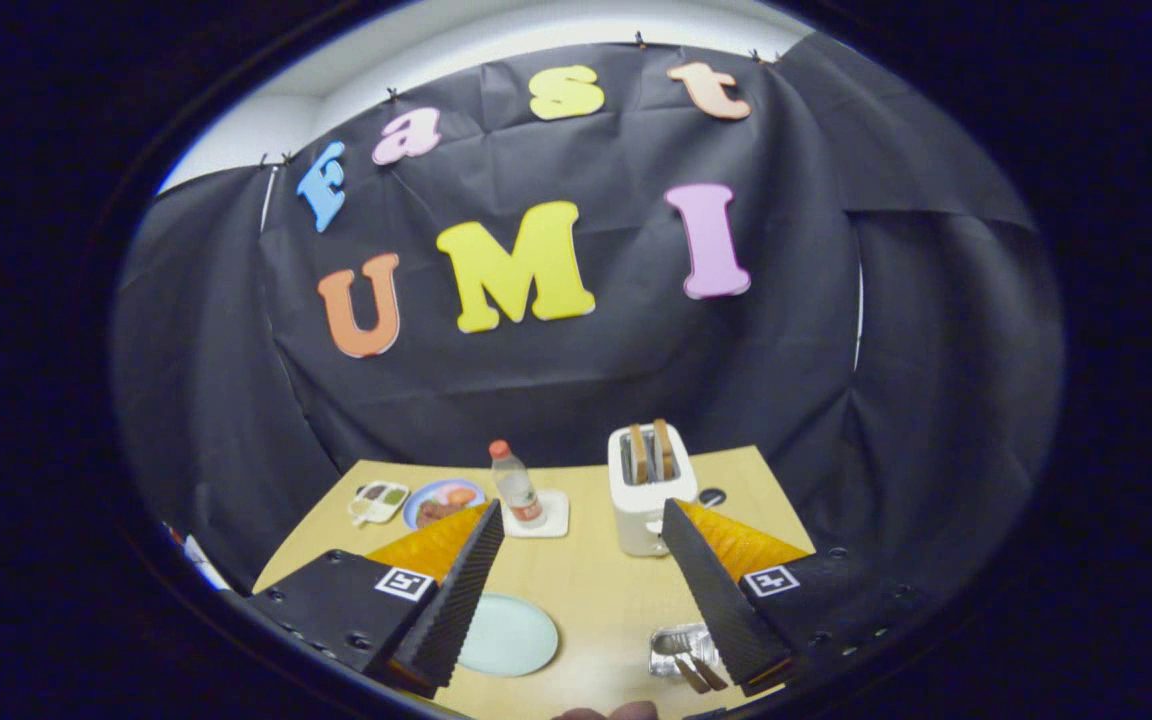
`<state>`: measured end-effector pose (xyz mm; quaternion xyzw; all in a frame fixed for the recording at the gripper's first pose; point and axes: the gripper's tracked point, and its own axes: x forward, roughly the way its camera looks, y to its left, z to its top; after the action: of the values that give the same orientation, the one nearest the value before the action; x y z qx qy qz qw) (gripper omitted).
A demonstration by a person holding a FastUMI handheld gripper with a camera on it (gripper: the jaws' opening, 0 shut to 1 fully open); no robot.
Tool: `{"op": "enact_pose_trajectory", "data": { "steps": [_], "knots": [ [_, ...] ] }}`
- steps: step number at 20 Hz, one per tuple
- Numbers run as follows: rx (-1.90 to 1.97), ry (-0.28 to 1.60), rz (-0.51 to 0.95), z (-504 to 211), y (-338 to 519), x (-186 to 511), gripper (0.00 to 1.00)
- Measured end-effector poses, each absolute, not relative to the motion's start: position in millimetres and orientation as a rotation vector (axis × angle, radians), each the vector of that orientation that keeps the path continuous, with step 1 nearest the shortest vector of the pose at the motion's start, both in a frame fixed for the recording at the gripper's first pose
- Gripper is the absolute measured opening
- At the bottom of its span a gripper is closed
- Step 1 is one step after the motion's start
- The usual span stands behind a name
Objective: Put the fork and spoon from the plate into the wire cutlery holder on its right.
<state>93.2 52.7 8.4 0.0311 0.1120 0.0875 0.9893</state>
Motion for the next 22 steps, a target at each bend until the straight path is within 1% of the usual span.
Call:
{"op": "enact_pose_trajectory", "data": {
  "steps": [4,9,22],
  "knots": [
    [0.058,0.085,0.152,42.6,53.4,81.4,0.96],
    [0.039,0.004,0.148,60.2,58.2,59.6,0.96],
    [0.068,-0.007,0.135,57.0,58.6,42.2,0.96]
  ]
}}
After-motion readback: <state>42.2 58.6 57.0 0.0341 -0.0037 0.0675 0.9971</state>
